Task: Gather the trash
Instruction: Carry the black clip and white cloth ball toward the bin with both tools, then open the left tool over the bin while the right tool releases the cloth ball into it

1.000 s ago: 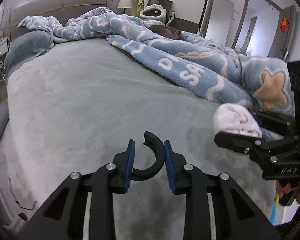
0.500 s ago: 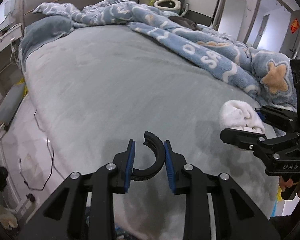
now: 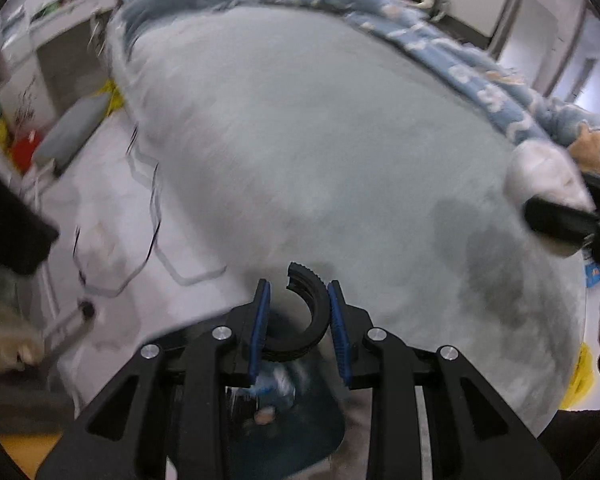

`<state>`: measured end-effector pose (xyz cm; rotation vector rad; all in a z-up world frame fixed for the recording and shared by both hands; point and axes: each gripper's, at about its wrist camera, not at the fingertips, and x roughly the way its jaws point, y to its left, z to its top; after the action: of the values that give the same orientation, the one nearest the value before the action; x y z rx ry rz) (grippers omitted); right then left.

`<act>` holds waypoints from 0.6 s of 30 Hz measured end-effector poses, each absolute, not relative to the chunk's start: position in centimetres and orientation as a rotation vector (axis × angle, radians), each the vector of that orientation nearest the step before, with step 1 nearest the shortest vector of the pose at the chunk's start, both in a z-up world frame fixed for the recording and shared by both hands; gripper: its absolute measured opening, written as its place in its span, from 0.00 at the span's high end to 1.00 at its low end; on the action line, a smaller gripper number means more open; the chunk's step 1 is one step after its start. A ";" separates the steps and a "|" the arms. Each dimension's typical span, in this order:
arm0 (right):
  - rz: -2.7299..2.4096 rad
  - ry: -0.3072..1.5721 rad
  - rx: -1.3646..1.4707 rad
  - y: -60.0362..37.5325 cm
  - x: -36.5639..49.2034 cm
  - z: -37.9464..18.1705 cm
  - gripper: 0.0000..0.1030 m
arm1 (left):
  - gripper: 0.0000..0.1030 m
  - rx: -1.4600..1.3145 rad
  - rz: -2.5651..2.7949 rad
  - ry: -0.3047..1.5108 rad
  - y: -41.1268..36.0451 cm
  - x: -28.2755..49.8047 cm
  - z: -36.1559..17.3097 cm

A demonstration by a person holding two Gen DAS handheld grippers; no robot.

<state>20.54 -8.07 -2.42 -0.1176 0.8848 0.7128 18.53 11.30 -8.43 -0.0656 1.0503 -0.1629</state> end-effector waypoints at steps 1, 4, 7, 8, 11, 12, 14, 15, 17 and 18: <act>0.723 0.888 -0.119 -7.5 20.3 -2.4 0.42 | 0.70 -0.063 -0.148 1.079 11.9 18.1 -9.1; 0.753 0.892 -0.120 -5.5 19.9 -2.2 0.42 | 0.70 -0.085 -0.116 1.152 13.2 16.9 -11.0; 0.781 0.906 -0.122 -4.0 19.6 -2.7 0.42 | 0.70 -0.111 -0.083 1.222 14.9 15.5 -13.3; 0.788 0.912 -0.129 -3.3 19.6 -3.0 0.42 | 0.70 -0.115 -0.075 1.238 15.3 15.3 -13.9; 0.794 0.931 -0.149 -1.9 19.6 -3.7 0.42 | 0.70 -0.120 -0.051 1.293 16.5 14.5 -15.9; 0.796 0.936 -0.152 -1.7 19.6 -3.9 0.42 | 0.70 -0.121 -0.042 1.306 16.8 14.4 -16.4; 0.801 0.948 -0.158 -0.8 19.7 -4.3 0.42 | 0.70 -0.127 -0.031 1.336 17.4 14.1 -17.5; 0.803 0.952 -0.160 -0.6 19.9 -4.4 0.42 | 0.70 -0.129 -0.030 1.348 17.5 14.1 -17.9; 0.810 0.964 -0.167 0.3 19.9 -4.8 0.42 | 0.70 -0.131 -0.034 1.373 17.7 13.9 -18.8; 0.812 0.969 -0.171 0.6 19.9 -5.0 0.42 | 0.70 -0.133 -0.033 1.381 17.8 13.8 -19.1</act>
<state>19.92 0.62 -5.00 -0.1707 0.9692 0.8124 13.81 17.82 -19.10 -0.1329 1.3808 -0.0333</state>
